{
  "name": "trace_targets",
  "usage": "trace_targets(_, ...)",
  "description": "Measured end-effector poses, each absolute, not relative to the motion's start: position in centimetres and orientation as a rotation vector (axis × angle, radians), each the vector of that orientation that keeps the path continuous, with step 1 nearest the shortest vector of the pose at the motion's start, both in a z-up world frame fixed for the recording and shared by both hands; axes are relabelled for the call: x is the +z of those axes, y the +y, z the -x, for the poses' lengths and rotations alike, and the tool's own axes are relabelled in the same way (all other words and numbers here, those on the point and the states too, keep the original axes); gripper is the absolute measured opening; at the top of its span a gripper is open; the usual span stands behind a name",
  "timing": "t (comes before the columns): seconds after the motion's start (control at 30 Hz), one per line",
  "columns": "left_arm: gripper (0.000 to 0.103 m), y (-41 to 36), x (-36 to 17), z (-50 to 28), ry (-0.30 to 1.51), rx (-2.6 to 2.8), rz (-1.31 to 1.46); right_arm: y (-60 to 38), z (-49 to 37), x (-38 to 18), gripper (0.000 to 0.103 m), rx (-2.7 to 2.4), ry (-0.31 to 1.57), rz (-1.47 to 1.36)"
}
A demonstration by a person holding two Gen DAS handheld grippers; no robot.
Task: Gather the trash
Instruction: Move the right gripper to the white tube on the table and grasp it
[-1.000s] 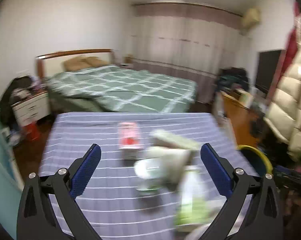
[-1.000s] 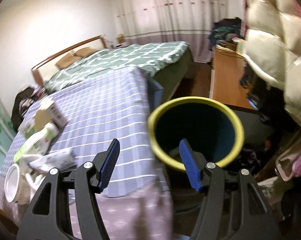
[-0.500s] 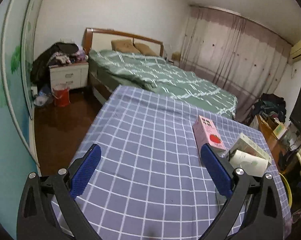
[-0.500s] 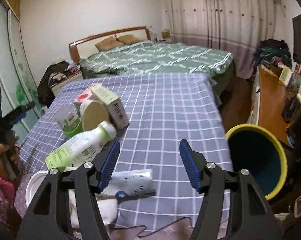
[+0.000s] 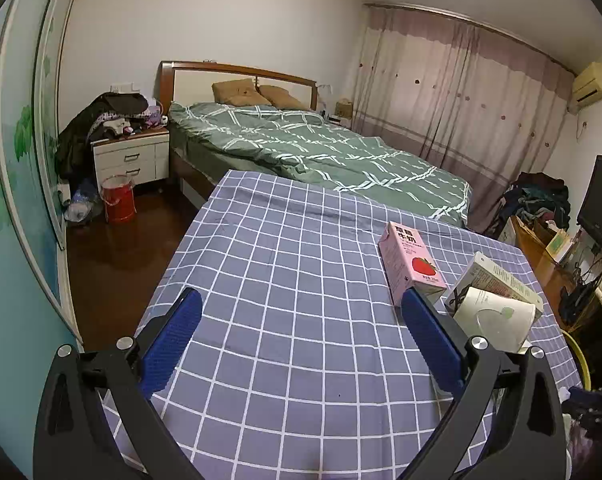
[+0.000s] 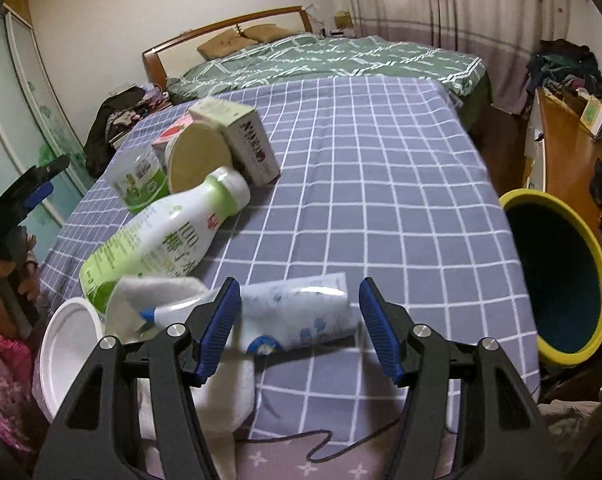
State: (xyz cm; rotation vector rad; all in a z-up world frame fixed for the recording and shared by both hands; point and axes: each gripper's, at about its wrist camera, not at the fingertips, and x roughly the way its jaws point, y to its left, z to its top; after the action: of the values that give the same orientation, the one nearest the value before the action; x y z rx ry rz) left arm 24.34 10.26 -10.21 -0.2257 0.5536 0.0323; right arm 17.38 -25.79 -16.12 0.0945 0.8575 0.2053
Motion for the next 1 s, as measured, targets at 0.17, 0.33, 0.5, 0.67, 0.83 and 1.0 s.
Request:
trace_targets(0.17,0.098,10.4,-10.2,-24.3,0.557,0.033,0.231,-26.1,-17.2,-16.1,0.028,0.213,0.863,-0.114)
trace_targets(0.33,0.098,10.2,-10.3,-24.3,0.561,0.033,0.219,-26.7,-16.5,-15.2,0.000,0.233,0.836,-0.133)
trace_targets(0.5,0.098,10.1,-10.4,-24.3,0.563,0.035,0.216,-27.4,-15.7,-14.0,0.000,0.228,0.794,-0.145)
trace_targets(0.67,0.098,10.1,-10.5,-24.4,0.566,0.035,0.216,-27.5,-15.7,-13.4,0.002,0.228,0.781,-0.114)
trace_targets(0.83,0.098,10.1,-10.5,-24.4,0.567,0.036,0.216,-26.5,-16.4,-14.8,0.039,0.247,0.843,-0.117)
trace_targets(1.0,0.098,10.0,-10.6,-24.4,0.568,0.034,0.217,-25.9,-17.3,-16.6,0.043,0.252,0.910,-0.124)
